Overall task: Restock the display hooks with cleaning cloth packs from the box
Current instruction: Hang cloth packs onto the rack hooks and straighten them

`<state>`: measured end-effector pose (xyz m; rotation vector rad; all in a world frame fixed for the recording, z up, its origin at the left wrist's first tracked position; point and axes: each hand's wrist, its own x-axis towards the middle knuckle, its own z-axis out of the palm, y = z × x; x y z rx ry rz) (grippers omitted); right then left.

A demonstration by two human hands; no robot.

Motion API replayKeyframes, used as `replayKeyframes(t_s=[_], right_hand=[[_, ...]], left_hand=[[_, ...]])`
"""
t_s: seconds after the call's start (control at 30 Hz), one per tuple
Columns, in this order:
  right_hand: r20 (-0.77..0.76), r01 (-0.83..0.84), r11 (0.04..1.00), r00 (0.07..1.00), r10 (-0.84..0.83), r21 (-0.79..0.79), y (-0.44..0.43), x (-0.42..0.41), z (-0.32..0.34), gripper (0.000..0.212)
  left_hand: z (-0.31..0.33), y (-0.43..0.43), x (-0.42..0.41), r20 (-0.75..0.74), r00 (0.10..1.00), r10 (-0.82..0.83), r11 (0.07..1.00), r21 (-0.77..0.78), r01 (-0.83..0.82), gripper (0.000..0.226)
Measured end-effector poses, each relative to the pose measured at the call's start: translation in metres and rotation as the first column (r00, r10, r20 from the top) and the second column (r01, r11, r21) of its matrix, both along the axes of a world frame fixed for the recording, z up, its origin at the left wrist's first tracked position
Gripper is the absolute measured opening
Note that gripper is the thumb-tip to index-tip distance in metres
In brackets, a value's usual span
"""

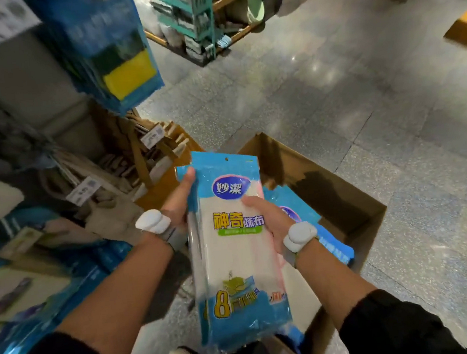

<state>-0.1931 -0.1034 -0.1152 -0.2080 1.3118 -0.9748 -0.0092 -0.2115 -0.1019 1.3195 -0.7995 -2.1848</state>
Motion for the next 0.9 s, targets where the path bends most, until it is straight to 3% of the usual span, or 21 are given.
replayKeyframes(t_s=[0.13,0.23,0.37,0.47,0.53,0.67,0.8,0.9], right_hand=[[0.004,-0.05,0.999,0.999,0.05,0.019,-0.013,0.052,0.014,0.035],[-0.054,-0.044,0.999,0.998,0.043,-0.019,-0.027,0.084,0.015,0.041],[-0.252,0.046,0.989,0.965,-0.08,-0.138,-0.059,0.121,0.018,0.075],[-0.353,0.013,0.988,0.933,-0.067,-0.154,-0.077,0.16,0.027,0.06],[-0.329,0.008,0.992,0.943,-0.049,-0.126,-0.088,0.178,0.029,0.056],[-0.138,0.01,0.997,0.99,-0.022,-0.082,-0.092,0.225,0.029,0.03],[-0.031,-0.085,0.988,0.996,0.081,-0.13,-0.096,0.268,0.031,0.031],[0.002,-0.124,0.985,0.992,0.125,-0.12,-0.101,0.279,0.03,0.031]], left_hand=[[-0.005,-0.023,0.064,0.051,0.998,0.021,0.996,-0.082,-0.017,0.097],[-0.021,-0.033,0.114,0.088,0.996,0.023,0.988,-0.152,-0.009,0.104],[-0.008,-0.019,0.161,0.04,0.997,0.073,0.986,-0.155,-0.066,0.084],[0.017,-0.001,0.195,0.079,0.988,0.129,0.983,-0.142,-0.117,0.05],[0.014,0.006,0.214,0.018,0.981,0.194,0.977,-0.09,-0.192,0.033],[0.009,0.011,0.272,0.117,0.94,0.319,0.936,-0.194,-0.293,0.064],[0.007,0.015,0.335,0.08,0.907,0.414,0.889,-0.248,-0.384,0.071],[0.017,0.019,0.366,0.183,0.835,0.52,0.816,-0.397,-0.421,0.054]])
